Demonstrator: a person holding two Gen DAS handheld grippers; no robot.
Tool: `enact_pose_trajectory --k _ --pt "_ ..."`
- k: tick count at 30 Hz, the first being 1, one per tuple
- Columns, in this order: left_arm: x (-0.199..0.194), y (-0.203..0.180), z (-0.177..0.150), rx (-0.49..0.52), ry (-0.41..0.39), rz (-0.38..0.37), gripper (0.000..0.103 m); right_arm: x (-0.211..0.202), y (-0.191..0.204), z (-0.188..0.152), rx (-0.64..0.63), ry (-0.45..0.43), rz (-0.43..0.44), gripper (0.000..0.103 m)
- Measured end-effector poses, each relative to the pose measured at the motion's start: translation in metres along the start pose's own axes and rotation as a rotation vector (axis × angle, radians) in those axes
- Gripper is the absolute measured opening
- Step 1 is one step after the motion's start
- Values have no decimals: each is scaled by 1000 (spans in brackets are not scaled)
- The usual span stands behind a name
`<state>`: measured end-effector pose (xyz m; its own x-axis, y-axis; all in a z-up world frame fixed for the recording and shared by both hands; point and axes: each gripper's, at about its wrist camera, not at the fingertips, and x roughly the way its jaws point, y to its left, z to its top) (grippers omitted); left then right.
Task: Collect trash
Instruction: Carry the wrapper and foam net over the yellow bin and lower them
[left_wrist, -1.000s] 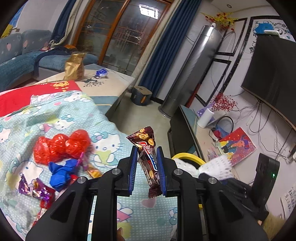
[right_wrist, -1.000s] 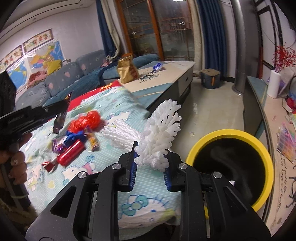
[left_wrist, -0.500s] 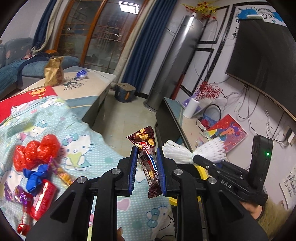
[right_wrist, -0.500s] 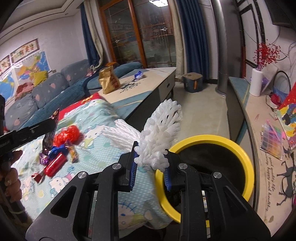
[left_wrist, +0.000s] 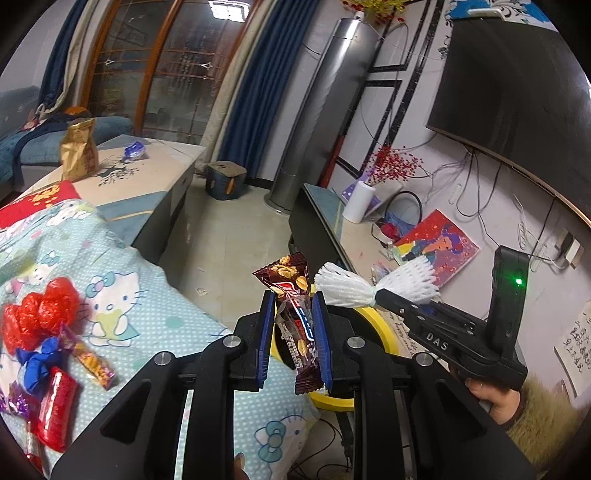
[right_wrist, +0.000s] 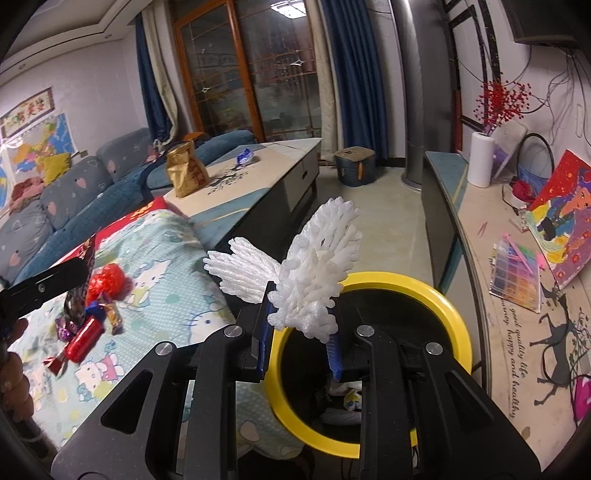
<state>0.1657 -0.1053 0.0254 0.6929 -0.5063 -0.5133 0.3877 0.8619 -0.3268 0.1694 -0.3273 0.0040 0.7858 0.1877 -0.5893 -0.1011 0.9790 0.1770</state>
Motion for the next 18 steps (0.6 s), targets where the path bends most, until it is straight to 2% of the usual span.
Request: enact_pose_trajectory --k 18 --pt "34 -40 -10 81 46 -74 20 6 -43 -4 68 23 -99 18"
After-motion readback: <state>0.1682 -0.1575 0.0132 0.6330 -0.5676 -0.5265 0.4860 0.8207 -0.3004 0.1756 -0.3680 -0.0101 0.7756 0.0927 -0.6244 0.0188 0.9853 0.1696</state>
